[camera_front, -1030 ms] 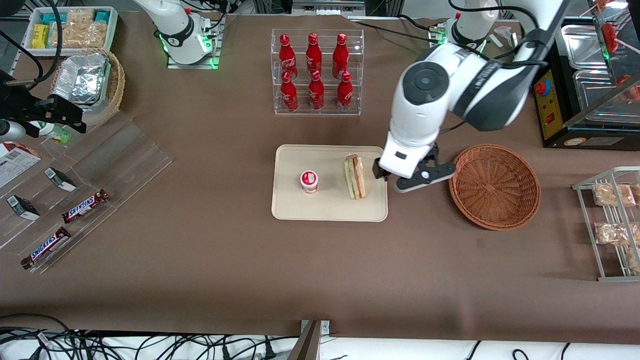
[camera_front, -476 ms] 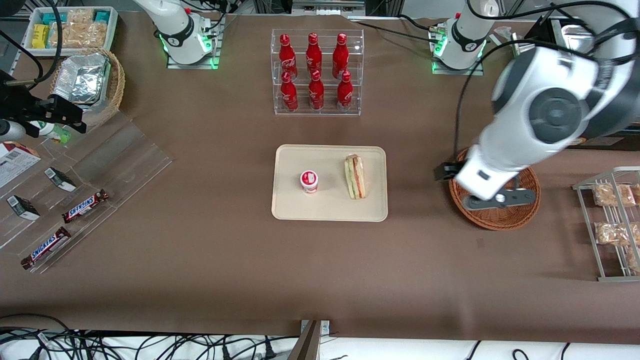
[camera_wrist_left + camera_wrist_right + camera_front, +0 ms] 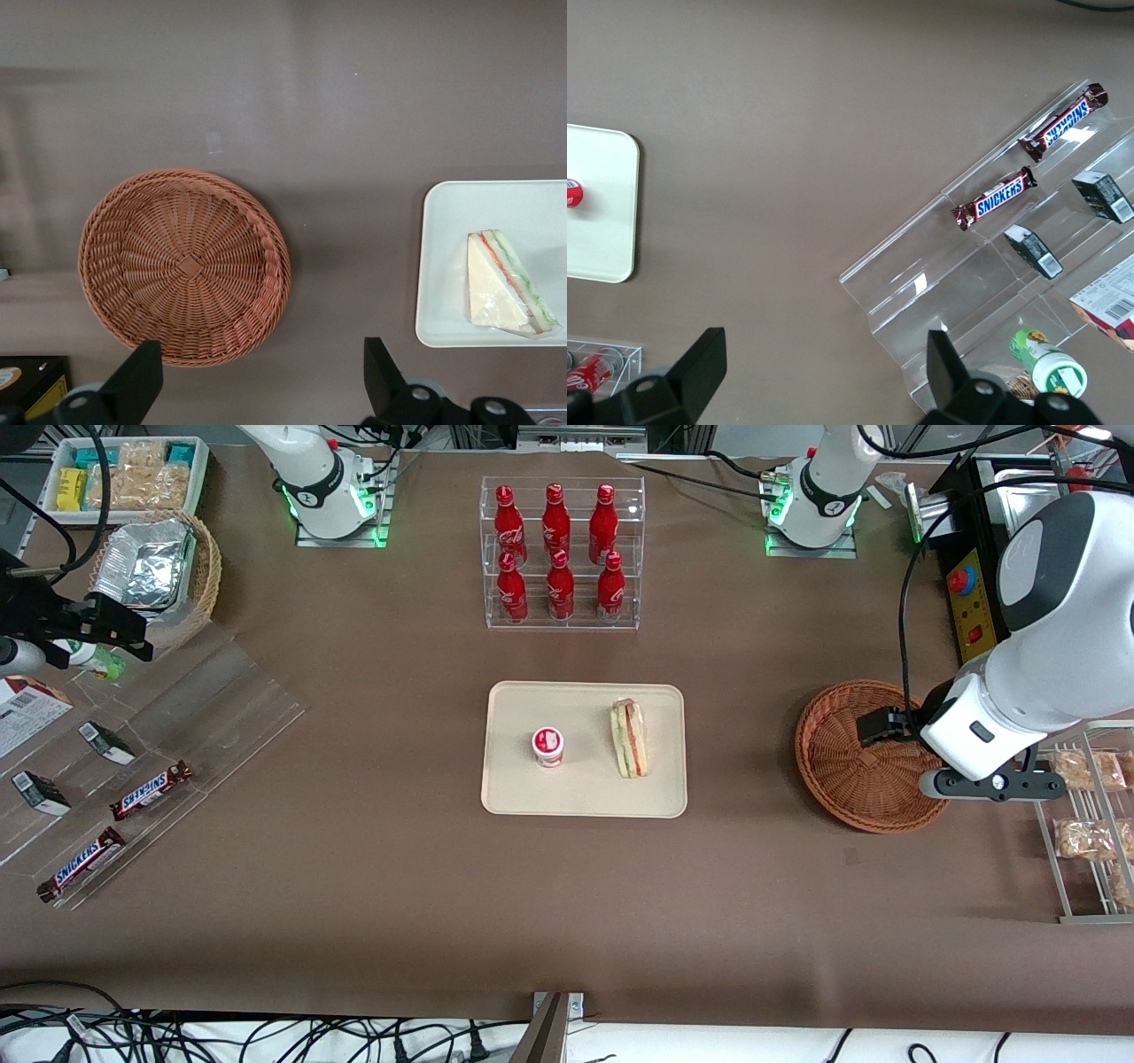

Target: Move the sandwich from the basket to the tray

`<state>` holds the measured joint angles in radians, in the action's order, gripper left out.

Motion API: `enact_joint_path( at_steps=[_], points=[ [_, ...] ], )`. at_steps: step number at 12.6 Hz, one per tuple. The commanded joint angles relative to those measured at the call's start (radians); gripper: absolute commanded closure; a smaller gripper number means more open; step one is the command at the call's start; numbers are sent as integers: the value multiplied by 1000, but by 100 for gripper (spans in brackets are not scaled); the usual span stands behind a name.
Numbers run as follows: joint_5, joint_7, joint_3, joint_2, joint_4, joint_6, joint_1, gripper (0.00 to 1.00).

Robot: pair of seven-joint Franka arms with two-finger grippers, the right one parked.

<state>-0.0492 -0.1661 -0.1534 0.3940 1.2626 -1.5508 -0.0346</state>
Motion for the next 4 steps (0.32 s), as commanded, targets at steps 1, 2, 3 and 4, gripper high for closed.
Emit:
enact_joint_path(
  at_steps=[1, 2, 3, 4],
  points=[
    [18, 40, 18, 12, -2, 9, -13, 0],
    [20, 57, 18, 14, -2, 6, -8, 0],
    [22, 104, 18, 14, -2, 6, -4, 0],
    [20, 128, 18, 14, -2, 3, -2, 0]
  ],
)
